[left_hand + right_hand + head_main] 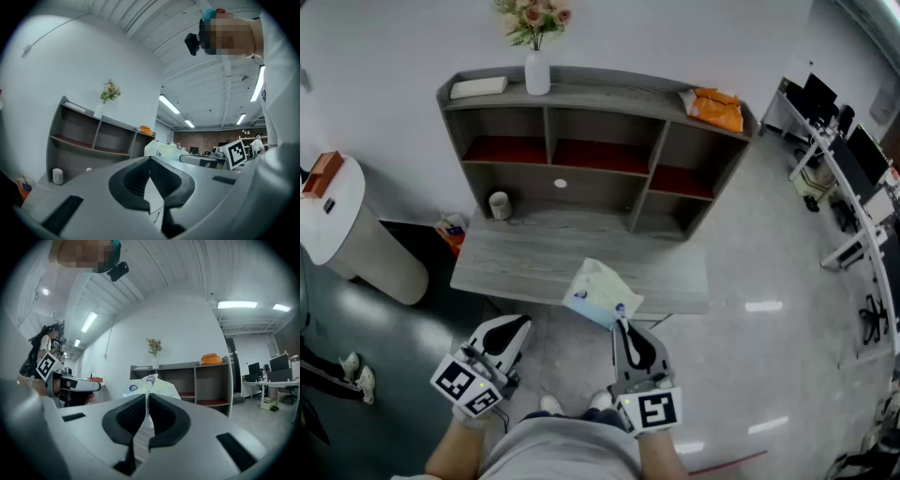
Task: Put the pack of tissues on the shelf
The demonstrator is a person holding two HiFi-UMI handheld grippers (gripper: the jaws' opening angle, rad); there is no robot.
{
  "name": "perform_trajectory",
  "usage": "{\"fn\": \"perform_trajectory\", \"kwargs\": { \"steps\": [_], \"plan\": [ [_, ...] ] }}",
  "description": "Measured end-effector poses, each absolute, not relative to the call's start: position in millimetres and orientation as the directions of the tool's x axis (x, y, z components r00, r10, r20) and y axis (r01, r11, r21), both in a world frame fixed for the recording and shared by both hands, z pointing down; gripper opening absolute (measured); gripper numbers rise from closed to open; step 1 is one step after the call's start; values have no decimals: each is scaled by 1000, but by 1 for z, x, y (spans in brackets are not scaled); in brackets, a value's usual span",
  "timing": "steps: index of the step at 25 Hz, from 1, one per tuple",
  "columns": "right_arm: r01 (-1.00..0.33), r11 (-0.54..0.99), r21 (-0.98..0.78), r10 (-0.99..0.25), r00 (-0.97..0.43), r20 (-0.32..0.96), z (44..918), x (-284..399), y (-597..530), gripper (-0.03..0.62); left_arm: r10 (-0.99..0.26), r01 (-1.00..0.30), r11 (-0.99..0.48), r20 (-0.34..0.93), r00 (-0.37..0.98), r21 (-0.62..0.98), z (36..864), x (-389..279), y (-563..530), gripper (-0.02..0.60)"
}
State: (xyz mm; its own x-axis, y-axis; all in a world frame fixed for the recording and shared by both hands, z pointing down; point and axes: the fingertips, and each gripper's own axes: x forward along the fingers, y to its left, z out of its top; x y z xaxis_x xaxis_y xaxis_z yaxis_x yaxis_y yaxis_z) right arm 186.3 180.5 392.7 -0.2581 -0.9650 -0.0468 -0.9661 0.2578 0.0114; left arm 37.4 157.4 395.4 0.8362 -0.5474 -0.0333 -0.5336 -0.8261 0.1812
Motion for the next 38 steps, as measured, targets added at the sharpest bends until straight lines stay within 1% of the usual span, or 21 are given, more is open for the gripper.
{"fn": "perform_trajectory", "kwargs": {
  "steps": [7,14,18,22,30,38],
  "plan": [
    [-963,267,-23,-963,-266,-36,397,214,188,26,-574,-557,-801,-17,819,220,396,54,162,15],
    [-946,311,-95,-950,-306,-66,398,244,192,25,-531,-526,-828,29,847,192,399,96,174,17],
    [-940,332,-84,-943,-328,-57,401,266,192,25,-562,-553,-801,31,827,228,400,112,170,17],
    [-931,351,-98,-936,-347,-55,410,282,192,25,-584,-580,-779,60,809,237,413,122,173,15],
    [-915,389,-104,-921,-389,-22,429,276,176,25,-604,-595,-758,57,795,267,425,119,156,17],
    [-911,405,-82,-913,-407,18,433,249,122,25,-588,-576,-770,45,807,275,429,97,102,15]
  ]
}}
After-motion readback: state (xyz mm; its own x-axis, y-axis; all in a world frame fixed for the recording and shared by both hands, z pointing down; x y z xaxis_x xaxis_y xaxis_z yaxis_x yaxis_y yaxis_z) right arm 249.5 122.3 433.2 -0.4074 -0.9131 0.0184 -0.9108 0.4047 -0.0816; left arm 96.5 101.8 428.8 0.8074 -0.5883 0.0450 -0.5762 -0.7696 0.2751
